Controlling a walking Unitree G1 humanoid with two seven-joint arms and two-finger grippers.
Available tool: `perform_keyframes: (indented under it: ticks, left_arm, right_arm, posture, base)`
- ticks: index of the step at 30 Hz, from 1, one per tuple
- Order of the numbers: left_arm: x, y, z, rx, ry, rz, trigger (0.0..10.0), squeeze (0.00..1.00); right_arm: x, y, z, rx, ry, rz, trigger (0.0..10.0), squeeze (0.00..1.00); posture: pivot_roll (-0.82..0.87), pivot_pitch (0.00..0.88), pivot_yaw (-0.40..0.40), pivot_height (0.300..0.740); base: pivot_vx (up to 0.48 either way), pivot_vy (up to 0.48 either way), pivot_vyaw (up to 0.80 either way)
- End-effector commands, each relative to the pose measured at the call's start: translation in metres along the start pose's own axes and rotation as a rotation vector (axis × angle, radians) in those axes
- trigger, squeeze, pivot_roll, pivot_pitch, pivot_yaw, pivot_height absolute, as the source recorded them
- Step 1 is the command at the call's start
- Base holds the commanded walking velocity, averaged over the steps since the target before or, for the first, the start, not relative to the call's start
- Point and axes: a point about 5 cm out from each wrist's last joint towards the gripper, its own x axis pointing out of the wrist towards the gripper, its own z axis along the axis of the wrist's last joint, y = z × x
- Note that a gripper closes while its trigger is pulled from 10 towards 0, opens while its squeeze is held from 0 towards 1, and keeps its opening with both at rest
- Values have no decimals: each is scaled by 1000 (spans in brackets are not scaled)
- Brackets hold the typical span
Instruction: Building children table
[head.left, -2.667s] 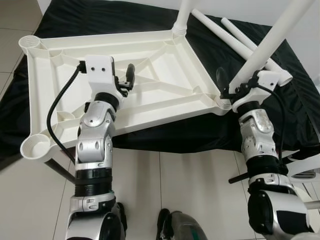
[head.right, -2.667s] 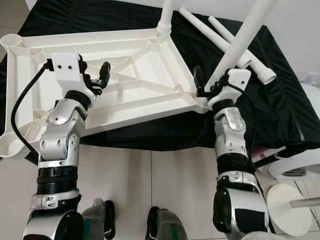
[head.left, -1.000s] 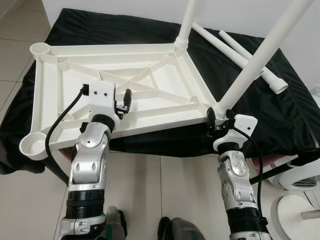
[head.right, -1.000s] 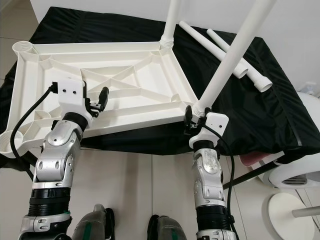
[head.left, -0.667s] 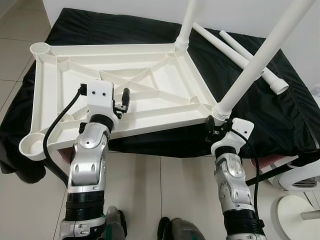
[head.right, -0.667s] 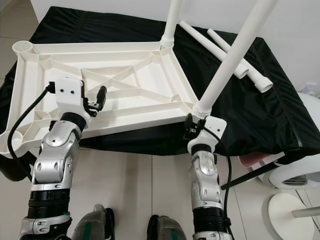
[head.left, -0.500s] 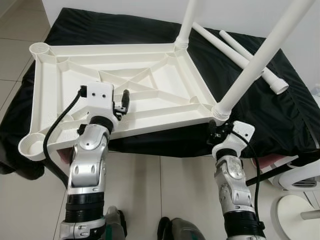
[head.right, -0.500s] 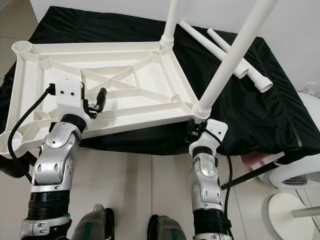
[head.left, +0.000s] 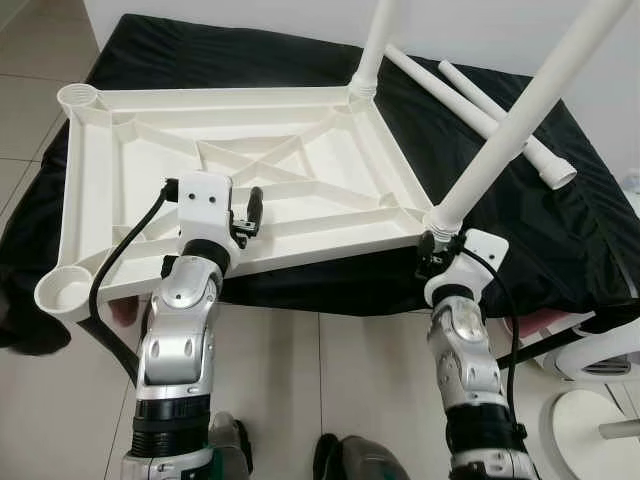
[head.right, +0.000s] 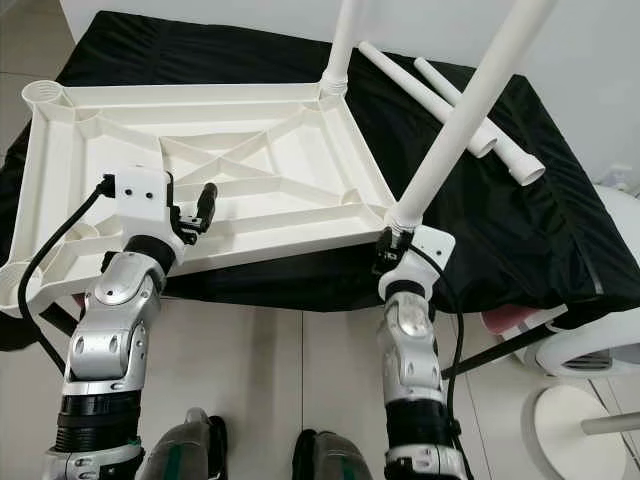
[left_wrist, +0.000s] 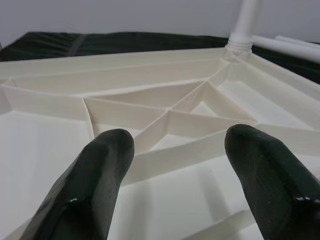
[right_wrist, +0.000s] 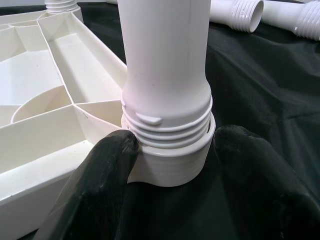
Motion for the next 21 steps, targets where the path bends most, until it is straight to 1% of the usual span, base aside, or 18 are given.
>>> perform_keyframes:
  ticks: [1,6,8,9,11,12,13,14,15,16,18,21]
  left_arm:
    - [-3,-4,2,8,2,37,10000,0]
    - [-8,-4,7,17,-4,26,10000,0]
    - [-10,-1,11,15,-10,35,10000,0]
    - [-10,-1,11,15,-10,35,10000,0]
    - [-12,0,13,9,-11,45,10000,0]
    - [-12,0,13,9,-11,45,10000,0]
    - [-13,-1,13,7,-9,48,10000,0]
    - [-13,-1,13,7,-9,48,10000,0]
    - [-14,-2,13,2,-3,48,10000,0]
    - [-14,-2,13,2,-3,48,10000,0]
    - [-17,-5,13,-1,3,45,10000,0]
    - [-17,-6,13,1,7,43,10000,0]
  right_arm:
    - [3,-5,-2,3,26,-23,10000,0]
    - [11,-5,2,7,22,-22,10000,0]
    - [17,-9,4,6,21,-30,10000,0]
    - [17,-9,4,6,21,-30,10000,0]
    - [23,-13,7,-12,11,-33,9922,0]
    - [23,-13,7,-12,11,-33,9922,0]
    - [27,-15,8,-16,6,-31,10000,0]
    - [27,-15,8,-16,6,-31,10000,0]
    - [33,-18,10,-24,5,-38,10000,0]
    - [33,-18,10,-24,5,-38,10000,0]
    - [41,-21,15,-37,-15,-22,10000,0]
    - [42,-19,19,-30,-39,6,10000,0]
  posture:
    - [116,95,-140,740]
    - [113,110,-143,740]
    - [109,129,-143,740]
    - [109,129,-143,740]
    - [110,136,-142,740]
    - [110,136,-142,740]
    - [110,148,-140,740]
    - [110,148,-140,740]
    - [108,152,-139,740]
    - [108,152,-139,740]
    - [114,157,-143,740]
    - [117,157,-147,740]
  base:
    - [0,0,0]
    - [0,0,0]
    - [0,0,0]
    - [0,0,0]
    - [0,0,0]
    - [0,0,0]
    - [0,0,0]
    - [0,0,0]
    - [0,0,0]
    - [0,0,0]
    - [0,0,0]
    - [0,0,0]
